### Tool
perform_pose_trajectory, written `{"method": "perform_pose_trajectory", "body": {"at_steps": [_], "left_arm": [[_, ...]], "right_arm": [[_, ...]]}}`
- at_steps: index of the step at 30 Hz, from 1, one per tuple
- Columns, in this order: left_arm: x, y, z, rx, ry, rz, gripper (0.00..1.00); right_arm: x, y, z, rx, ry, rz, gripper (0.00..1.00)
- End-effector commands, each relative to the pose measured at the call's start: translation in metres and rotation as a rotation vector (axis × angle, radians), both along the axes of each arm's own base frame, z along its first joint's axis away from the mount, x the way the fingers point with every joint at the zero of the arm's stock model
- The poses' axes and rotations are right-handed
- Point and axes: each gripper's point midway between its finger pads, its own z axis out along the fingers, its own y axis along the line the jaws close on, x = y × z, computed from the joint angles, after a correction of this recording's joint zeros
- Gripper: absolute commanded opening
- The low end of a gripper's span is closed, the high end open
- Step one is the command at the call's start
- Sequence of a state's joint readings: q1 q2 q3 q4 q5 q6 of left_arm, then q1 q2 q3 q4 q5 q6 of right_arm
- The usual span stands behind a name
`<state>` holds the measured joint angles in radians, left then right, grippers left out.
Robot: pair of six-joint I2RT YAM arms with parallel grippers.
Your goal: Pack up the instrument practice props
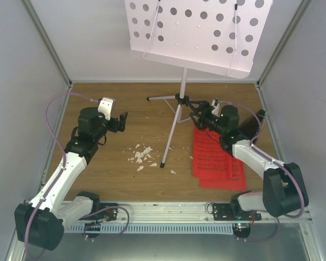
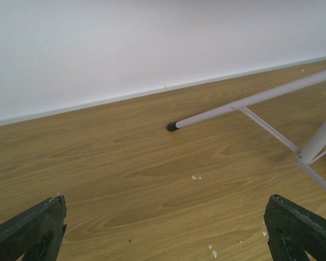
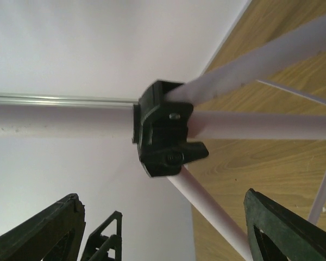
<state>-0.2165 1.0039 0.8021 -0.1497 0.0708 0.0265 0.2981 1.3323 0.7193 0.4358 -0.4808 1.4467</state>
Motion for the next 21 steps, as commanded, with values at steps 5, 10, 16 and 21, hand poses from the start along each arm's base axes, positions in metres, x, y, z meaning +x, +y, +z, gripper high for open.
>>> {"method": "perform_pose_trajectory", "body": {"at_steps": [5, 10, 16, 21], "left_arm": [[0.0, -0.006, 0.025, -0.031, -0.067, -0.023, 0.99], [0.0, -0.007, 0.025, -0.034, -0.062, -0.027, 0.99], [-0.001, -0.008, 0.028, -0.037, -0.071, -0.028, 0.99], [-0.001, -0.008, 0.028, -0.038, -0.068, -0.03, 0.99]], "right_arm": [[0.024, -0.001, 0.01, 0.016, -0.058, 0.006, 0.74], [0.028, 0.004, 0.009, 0.023, -0.058, 0.026, 0.7], [0.032, 0.008, 0.004, 0.041, -0.051, 0.044, 0.66], [0.035, 0.011, 0.006, 0.053, -0.062, 0.051, 0.58]]}}
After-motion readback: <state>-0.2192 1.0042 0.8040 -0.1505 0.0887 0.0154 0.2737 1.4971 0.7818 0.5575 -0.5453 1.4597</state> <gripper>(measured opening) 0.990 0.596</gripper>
